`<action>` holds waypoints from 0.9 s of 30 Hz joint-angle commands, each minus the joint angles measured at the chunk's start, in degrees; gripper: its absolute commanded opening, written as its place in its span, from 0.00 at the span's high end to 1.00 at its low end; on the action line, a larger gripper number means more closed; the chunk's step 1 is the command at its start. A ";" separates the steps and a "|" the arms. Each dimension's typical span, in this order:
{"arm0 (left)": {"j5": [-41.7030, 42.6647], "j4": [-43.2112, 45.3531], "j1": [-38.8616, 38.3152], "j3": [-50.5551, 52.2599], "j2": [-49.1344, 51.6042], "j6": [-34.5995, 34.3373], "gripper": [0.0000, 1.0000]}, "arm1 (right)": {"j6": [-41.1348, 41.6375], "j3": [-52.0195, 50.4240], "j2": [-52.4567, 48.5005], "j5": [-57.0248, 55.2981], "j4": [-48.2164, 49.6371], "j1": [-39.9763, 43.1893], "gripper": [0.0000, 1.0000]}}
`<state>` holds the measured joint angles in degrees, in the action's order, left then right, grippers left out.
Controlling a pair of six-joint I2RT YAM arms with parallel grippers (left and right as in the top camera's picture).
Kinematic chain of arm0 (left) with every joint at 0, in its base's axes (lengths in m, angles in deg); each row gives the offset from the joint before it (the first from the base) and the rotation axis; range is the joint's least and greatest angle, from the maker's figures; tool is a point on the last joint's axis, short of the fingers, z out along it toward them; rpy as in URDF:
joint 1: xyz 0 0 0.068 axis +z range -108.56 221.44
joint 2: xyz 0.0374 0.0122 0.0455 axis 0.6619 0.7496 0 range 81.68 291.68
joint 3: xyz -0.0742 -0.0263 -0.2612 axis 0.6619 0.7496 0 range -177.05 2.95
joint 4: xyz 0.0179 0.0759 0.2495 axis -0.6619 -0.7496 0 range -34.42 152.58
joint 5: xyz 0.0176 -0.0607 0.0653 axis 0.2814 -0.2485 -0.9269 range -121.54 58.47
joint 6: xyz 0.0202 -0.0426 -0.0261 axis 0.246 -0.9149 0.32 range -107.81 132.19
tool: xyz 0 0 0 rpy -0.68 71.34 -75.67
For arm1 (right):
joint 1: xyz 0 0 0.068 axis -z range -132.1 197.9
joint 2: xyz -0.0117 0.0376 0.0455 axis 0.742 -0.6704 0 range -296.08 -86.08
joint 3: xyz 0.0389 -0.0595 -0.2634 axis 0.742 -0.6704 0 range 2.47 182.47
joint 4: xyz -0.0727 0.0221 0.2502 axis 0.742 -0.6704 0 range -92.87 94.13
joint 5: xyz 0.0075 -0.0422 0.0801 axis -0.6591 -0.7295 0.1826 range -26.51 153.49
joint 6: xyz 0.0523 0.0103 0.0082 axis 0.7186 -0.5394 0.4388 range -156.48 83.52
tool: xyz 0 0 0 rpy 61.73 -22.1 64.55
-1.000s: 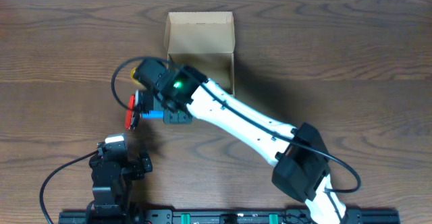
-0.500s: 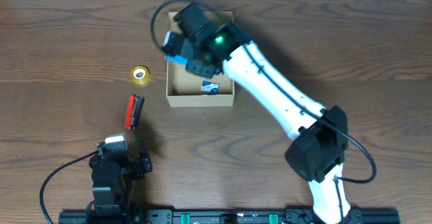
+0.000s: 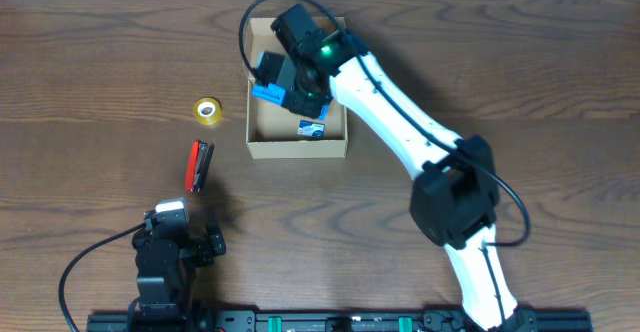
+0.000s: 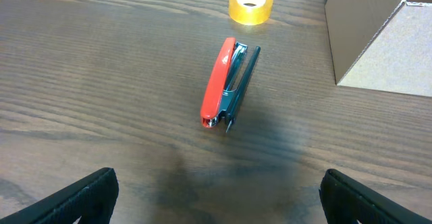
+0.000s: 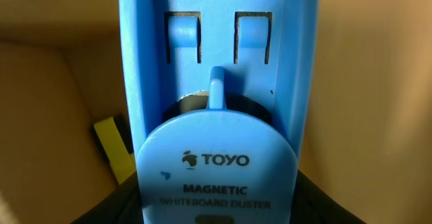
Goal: Pack container
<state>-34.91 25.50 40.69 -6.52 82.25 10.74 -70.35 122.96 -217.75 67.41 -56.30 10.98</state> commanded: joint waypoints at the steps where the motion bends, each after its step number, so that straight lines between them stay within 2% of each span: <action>1: 0.02 -0.17 0.37 0.52 -0.35 0.20 0.05 | 0.39 0.68 -1.73 1.03 -0.70 -0.22 0.77; 4: 0.02 -0.15 0.37 0.52 -0.35 0.17 0.05 | 0.39 0.68 -2.75 1.03 -1.38 -0.22 0.76; 7: 0.02 -0.15 0.37 0.52 -0.35 0.20 0.05 | 0.39 0.68 -2.91 1.03 -1.29 -0.22 0.70; 10: 0.02 -0.17 0.37 0.52 -0.35 0.17 0.04 | 0.39 0.68 -2.91 1.01 -0.98 -0.22 0.46; 14: 0.02 -0.17 0.37 0.52 -0.35 0.20 0.05 | 0.39 0.70 -2.89 0.92 -0.66 -0.22 0.41; 16: 0.02 -0.15 0.37 0.52 -0.35 0.20 0.05 | 0.39 0.70 -2.67 0.79 -0.68 -0.22 0.34; 24: 0.02 -0.15 0.37 0.52 -0.35 0.17 0.04 | 0.39 0.70 1.05 0.79 -0.48 -0.22 0.30; 27: 0.02 -0.15 0.37 0.52 -0.35 0.17 0.05 | 0.76 0.70 4.46 0.83 -0.74 -0.15 0.20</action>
<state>-34.91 25.48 40.69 -6.52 82.25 10.74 -69.82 122.89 -219.17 67.79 -56.95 10.98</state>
